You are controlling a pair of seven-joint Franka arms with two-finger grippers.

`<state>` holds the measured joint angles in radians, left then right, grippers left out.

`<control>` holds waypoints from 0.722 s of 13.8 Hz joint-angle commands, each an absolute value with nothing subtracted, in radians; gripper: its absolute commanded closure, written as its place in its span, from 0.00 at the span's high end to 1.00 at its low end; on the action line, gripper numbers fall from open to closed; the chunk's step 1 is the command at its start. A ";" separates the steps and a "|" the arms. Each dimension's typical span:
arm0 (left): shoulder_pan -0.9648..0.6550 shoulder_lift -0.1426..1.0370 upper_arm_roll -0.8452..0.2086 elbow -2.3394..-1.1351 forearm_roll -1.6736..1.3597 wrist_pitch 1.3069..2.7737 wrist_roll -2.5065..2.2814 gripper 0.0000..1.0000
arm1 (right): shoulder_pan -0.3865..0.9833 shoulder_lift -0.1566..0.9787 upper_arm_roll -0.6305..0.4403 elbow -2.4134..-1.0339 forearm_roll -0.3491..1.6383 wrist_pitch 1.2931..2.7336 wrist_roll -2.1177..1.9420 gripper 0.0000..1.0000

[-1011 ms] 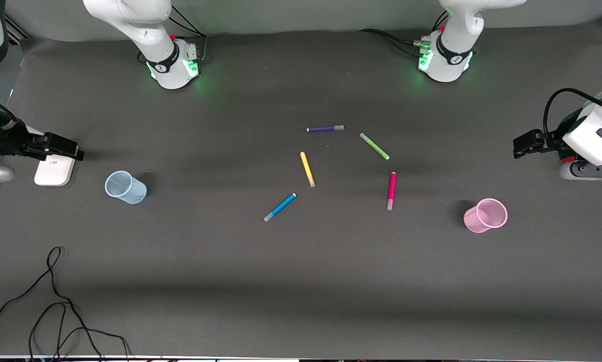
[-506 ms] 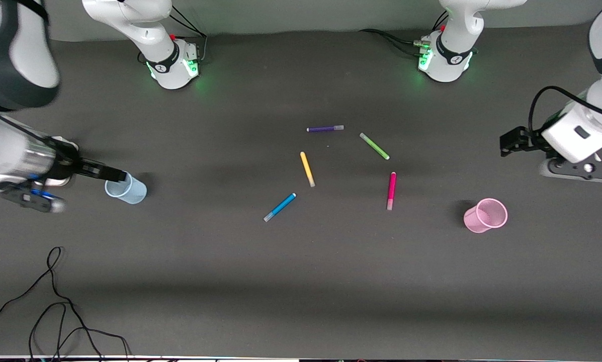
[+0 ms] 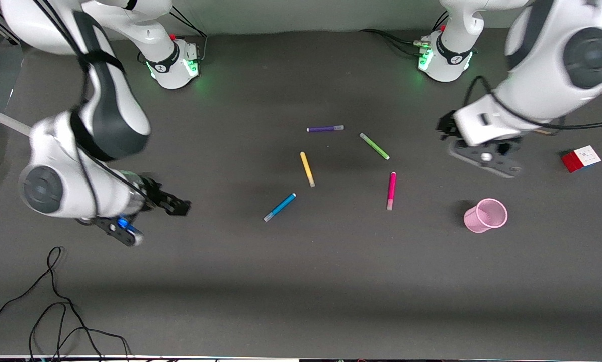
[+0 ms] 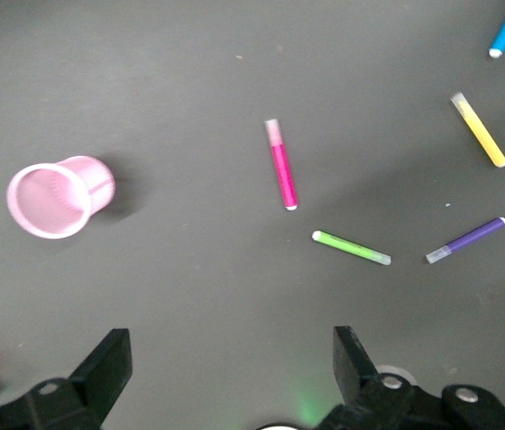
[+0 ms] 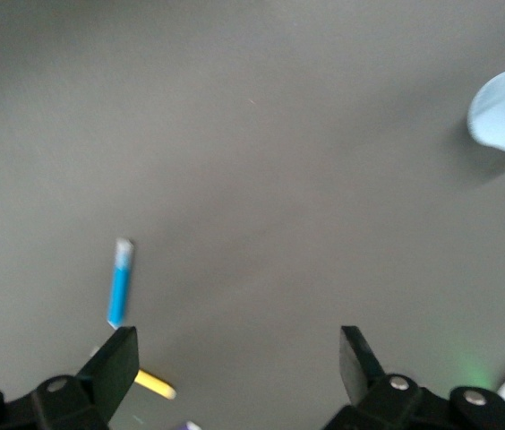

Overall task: Place pink and blue markers in matching cups
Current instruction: 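Move the right gripper to the blue marker while the left gripper reaches the pink marker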

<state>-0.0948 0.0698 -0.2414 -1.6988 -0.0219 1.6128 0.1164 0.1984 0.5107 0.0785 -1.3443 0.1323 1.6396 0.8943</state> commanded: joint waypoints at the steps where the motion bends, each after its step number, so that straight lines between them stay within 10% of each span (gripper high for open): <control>1: -0.152 0.035 -0.239 -1.869 -0.026 1.768 0.043 1.00 | 0.259 0.609 0.072 -1.282 0.155 1.722 1.105 0.99; 10: -0.209 0.197 -0.238 -2.184 0.015 2.265 -0.028 1.00 | 0.429 0.833 0.057 -1.318 0.184 2.002 1.520 0.99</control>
